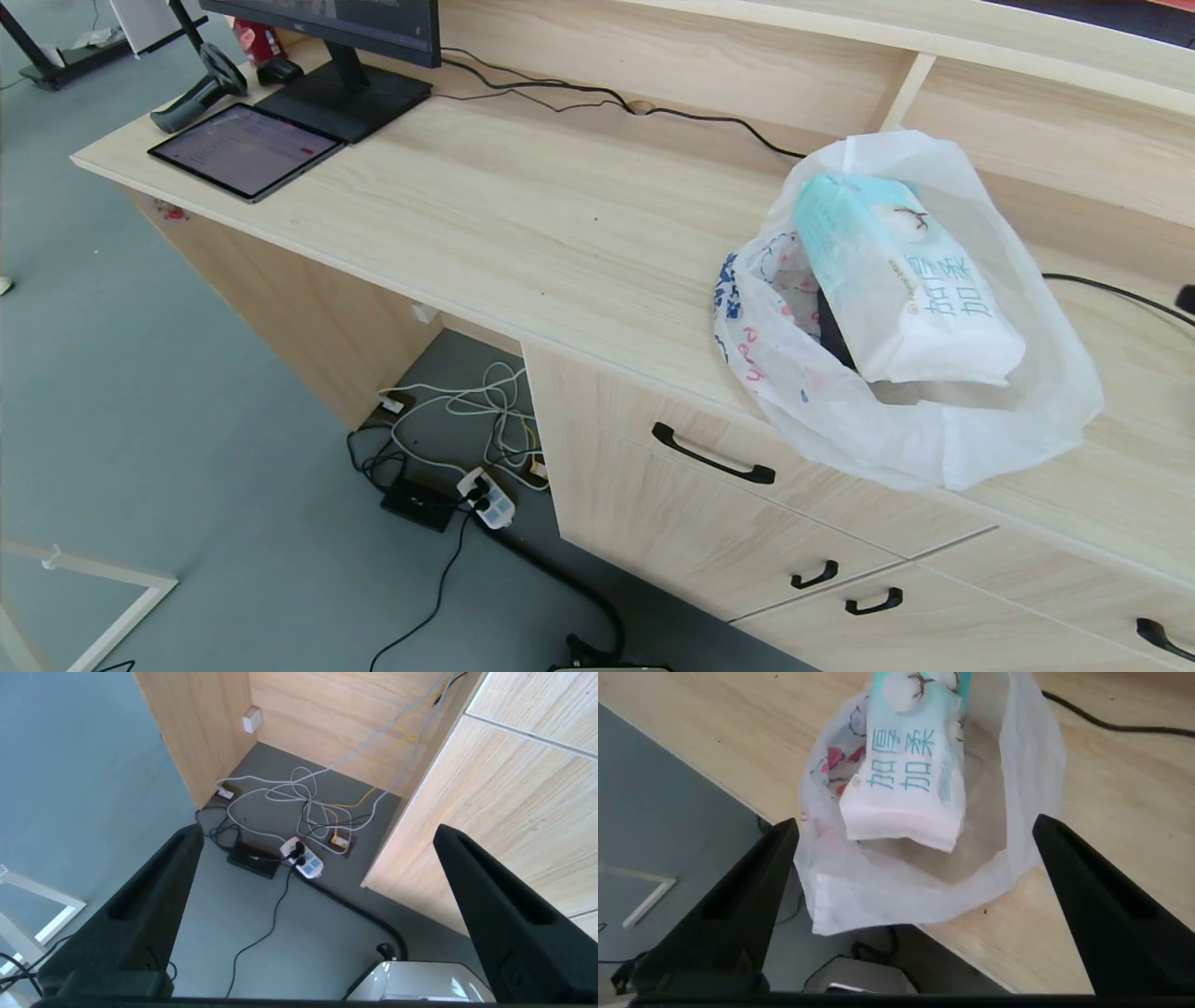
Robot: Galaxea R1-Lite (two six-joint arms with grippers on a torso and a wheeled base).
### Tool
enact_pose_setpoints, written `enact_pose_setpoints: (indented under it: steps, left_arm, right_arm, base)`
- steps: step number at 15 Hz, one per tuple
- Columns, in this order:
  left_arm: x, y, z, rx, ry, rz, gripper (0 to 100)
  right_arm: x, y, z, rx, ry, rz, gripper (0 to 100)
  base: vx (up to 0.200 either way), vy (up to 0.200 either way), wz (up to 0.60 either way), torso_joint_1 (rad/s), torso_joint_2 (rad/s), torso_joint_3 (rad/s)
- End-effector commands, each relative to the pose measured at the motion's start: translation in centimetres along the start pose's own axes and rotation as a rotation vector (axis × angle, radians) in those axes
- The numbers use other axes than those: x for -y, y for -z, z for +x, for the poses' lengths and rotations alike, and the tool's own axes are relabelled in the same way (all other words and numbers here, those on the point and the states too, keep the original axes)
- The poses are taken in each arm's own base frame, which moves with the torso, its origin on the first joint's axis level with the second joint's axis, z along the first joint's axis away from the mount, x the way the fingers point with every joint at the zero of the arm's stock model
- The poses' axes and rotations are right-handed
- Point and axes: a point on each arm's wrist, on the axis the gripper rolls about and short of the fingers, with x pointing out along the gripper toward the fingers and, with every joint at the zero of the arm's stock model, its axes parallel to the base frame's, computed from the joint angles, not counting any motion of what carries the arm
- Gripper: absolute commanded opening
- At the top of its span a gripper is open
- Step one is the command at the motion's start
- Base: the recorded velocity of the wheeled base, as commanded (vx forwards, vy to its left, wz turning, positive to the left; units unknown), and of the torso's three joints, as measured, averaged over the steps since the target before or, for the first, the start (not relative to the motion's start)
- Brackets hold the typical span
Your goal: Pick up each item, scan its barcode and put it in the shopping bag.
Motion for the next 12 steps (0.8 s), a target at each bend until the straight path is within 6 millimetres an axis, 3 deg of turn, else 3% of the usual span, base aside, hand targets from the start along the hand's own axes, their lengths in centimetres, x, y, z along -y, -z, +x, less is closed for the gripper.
enact_pose_setpoints:
  steps: [1,4,7,10,12]
  left_arm:
    - [0.0,0.0,0.0,0.001,0.000,0.001,100]
    - [0.0,0.0,0.0,0.005,-0.002,0.004,100]
    - [0.0,0.0,0.0,0.004,-0.002,0.004,100]
    - [0.0,0.0,0.0,0.004,-0.002,0.014,100]
    - [0.0,0.0,0.0,0.001,-0.002,0.009,100]
  right_arm:
    - [0.3,3.3,-5.2,0.018,0.051,0.005,100]
    - [1.1,9.0,-7.3,-0.018,0.180,0.011,100]
    - [1.6,12.8,-7.3,-0.051,0.426,0.143,100]
    - [1.6,14.6,-8.2,-0.028,0.421,0.146,100]
    - [1.5,17.9,-9.6,0.029,0.412,0.081,100]
  base:
    - [0.000,0.000,0.00,0.000,0.00,0.000]
    - [0.000,0.000,0.00,0.000,0.00,0.000]
    - [0.000,0.000,0.00,0.000,0.00,0.000]
    - [0.000,0.000,0.00,0.000,0.00,0.000]
    - [0.000,0.000,0.00,0.000,0.00,0.000]
